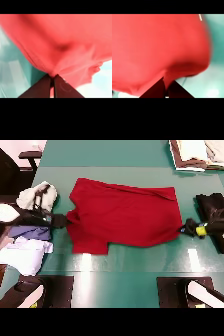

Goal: Fold the shirts.

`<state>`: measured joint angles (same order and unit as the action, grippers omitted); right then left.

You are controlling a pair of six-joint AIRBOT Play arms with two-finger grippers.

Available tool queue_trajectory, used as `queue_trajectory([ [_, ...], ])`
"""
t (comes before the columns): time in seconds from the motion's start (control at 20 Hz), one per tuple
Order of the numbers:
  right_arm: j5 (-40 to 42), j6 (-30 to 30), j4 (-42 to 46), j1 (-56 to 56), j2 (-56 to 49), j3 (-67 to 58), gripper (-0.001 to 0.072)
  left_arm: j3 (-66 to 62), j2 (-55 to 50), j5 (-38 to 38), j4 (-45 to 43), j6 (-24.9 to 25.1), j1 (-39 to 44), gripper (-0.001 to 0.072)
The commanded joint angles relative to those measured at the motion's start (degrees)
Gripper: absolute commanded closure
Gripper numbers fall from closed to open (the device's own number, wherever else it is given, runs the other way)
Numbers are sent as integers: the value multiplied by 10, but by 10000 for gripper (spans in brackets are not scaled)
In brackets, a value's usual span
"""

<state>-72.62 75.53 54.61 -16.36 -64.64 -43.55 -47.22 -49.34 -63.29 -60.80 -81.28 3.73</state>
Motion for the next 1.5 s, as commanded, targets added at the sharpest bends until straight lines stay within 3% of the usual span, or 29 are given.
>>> queue_trajectory([
  [0.0,-24,1,-6,39,66,-136,696,-122,38,-23,-36,-22,0,682],
  [0.25,-36,1,-4,33,142,-425,696,-415,71,-34,-64,-24,0,682],
  [0.45,-93,27,-5,-4,153,-628,696,-623,71,-43,-65,-28,0,682],
  [0.7,-182,71,-4,-79,118,-814,697,-752,71,-24,-67,-30,0,683],
  [1.0,-236,103,45,-43,67,-818,698,-677,41,-106,-115,-44,0,683],
  [1.15,-238,106,136,58,36,-702,698,-567,-12,-146,-115,-42,0,681],
  [1.3,-253,115,245,139,-34,-591,698,-463,-90,-141,-116,-38,0,681],
  [1.45,-244,115,255,153,-135,-543,698,-390,-191,-90,-118,-38,0,681],
])
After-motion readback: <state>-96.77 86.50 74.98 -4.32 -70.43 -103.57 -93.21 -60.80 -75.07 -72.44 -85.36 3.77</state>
